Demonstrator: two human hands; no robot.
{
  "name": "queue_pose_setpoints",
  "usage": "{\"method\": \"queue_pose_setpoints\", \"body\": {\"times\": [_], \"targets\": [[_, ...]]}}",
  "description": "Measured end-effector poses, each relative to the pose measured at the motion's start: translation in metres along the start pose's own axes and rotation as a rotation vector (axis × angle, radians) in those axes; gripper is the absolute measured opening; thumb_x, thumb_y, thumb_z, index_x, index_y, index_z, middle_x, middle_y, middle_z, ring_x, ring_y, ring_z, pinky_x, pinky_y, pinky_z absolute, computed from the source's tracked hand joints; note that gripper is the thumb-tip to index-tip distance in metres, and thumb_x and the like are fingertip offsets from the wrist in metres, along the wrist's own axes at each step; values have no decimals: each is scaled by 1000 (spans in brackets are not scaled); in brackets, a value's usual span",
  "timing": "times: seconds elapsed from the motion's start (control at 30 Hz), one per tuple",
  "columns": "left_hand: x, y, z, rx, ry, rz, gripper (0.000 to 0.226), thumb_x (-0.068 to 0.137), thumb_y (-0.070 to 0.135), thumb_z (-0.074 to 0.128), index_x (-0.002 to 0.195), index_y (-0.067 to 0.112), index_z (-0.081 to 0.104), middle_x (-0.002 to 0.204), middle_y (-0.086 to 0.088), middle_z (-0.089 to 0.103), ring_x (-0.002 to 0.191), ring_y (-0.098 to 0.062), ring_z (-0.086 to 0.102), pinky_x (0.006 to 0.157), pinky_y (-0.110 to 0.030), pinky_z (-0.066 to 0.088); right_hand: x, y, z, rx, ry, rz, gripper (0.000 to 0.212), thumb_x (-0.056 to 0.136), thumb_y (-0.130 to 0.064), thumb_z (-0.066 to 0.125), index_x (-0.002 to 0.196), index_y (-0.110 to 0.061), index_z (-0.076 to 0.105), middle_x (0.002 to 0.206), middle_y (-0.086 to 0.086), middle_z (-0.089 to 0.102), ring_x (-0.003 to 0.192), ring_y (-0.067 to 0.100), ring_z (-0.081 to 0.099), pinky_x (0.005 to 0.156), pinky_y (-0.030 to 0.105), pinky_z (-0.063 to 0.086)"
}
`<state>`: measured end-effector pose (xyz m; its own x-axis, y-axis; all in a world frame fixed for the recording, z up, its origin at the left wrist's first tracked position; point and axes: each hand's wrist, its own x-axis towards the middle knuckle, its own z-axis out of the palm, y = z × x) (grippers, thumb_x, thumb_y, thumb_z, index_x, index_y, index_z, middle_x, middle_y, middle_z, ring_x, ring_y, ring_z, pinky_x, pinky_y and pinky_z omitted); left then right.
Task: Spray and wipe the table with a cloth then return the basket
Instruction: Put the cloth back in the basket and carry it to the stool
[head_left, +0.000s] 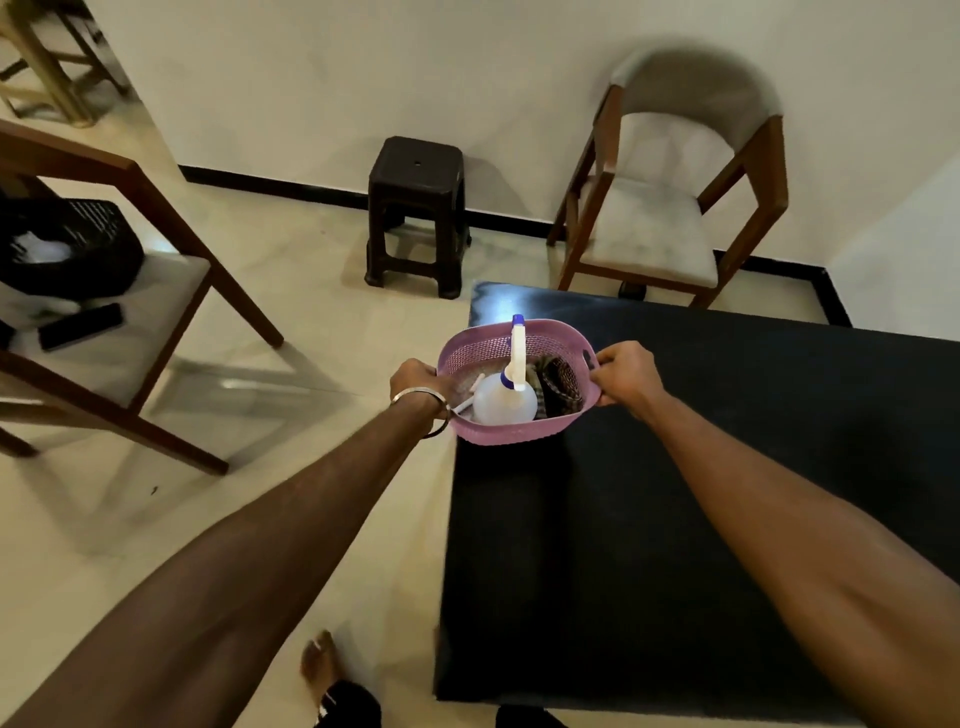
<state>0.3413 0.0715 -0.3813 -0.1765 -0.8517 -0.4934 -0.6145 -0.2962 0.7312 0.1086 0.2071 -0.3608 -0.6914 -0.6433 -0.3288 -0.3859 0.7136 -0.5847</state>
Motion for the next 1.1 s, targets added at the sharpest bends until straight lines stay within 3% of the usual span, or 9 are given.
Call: {"method": "queue_pose_setpoints", "body": {"times": [0.2, 0.5, 0.77, 0.93, 1.03, 1.1], "targets": [[44, -15, -83, 29, -98, 67, 18, 63, 16, 67, 72, 1, 70, 73, -18, 71, 68, -34, 71, 69, -45, 61, -39, -62, 53, 63, 69, 72, 3, 87, -1, 71, 87, -2, 74, 84, 13, 75, 72, 21, 76, 66, 41, 64], [85, -24, -182, 111, -104, 119, 11, 76, 10, 68, 68, 4, 65, 78, -20, 71, 71, -35, 71, 71, -46, 60, -51, -140, 119, 92, 90, 72, 2, 88, -5, 72, 88, -4, 73, 84, 11, 74, 74, 19, 75, 66, 35, 64], [143, -22, -229, 106, -84, 86, 19, 83, 16, 68, 68, 7, 61, 85, -18, 71, 81, -33, 70, 79, -43, 59, -8, -200, 159, 76, 77, 60, 4, 89, -9, 73, 85, -9, 71, 84, 11, 74, 71, 19, 75, 69, 39, 64], [198, -7, -239, 117, -112, 75, 18, 84, 16, 67, 82, -1, 71, 81, -17, 72, 76, -33, 71, 74, -41, 60, 41, -231, 174, 66, 42, 56, 6, 90, -10, 71, 93, -5, 70, 87, 11, 73, 74, 19, 75, 71, 37, 64], [241, 13, -237, 111, -111, 74, 17, 81, 17, 70, 81, -1, 69, 83, -20, 72, 76, -36, 71, 74, -46, 60, 81, -248, 177, 68, 14, 63, 8, 91, -12, 71, 94, -5, 67, 87, 11, 72, 74, 19, 74, 66, 30, 63], [272, 30, -232, 116, -101, 68, 18, 81, 17, 71, 76, 0, 67, 81, -21, 71, 74, -37, 71, 73, -47, 60, 113, -259, 176, 85, 1, 74, 12, 91, -15, 72, 94, -5, 67, 88, 11, 72, 74, 20, 75, 69, 34, 64]]}}
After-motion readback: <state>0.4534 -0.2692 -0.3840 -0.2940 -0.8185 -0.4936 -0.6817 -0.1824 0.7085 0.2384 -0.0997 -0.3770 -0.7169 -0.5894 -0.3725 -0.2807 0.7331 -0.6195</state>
